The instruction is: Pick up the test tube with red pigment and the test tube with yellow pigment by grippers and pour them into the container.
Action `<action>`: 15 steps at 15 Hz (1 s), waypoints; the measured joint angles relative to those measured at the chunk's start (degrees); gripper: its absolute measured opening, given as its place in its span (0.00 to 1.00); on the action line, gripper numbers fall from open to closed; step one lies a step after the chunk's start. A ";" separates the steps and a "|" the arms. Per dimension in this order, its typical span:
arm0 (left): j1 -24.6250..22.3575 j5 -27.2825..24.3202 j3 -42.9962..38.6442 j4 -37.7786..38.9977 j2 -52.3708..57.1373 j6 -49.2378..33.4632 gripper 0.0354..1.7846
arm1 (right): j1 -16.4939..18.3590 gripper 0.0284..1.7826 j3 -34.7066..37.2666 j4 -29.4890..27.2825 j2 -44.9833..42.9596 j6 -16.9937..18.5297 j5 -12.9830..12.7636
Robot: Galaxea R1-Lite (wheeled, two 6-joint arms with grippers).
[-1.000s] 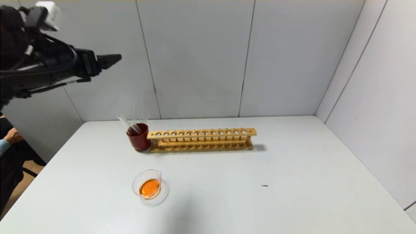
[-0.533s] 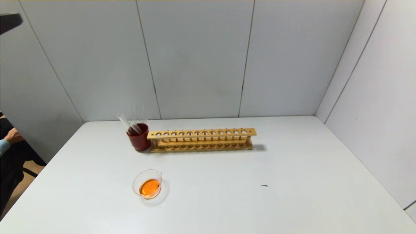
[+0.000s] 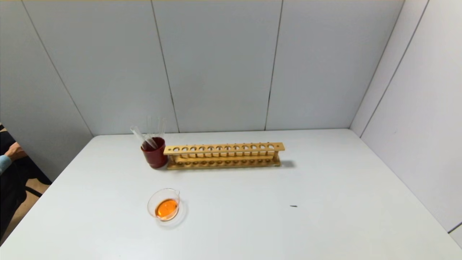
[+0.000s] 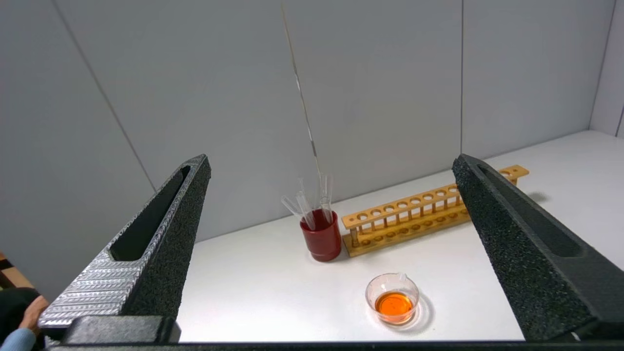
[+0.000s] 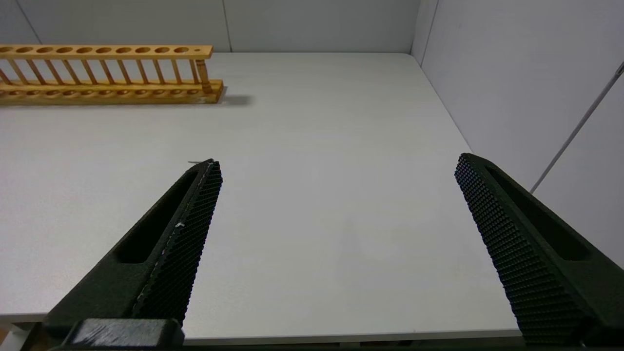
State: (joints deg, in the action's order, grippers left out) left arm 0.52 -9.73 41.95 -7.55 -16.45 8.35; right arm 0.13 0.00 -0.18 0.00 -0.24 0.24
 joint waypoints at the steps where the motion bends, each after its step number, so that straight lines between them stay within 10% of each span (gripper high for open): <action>1: -0.17 0.41 -3.43 -0.02 4.29 -0.63 0.98 | 0.00 0.98 0.00 0.00 0.00 0.00 -0.02; 10: -0.68 13.30 -34.71 12.53 16.34 -7.53 0.98 | 0.02 0.98 0.00 0.00 0.00 0.00 -0.02; 15: -0.66 9.26 -41.37 8.84 16.54 -8.95 0.98 | 0.00 0.98 0.00 0.00 0.00 0.02 -0.02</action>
State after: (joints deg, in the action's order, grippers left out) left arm -0.13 -0.46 0.57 1.29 0.10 -0.60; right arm 0.13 0.00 -0.18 0.00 -0.22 0.22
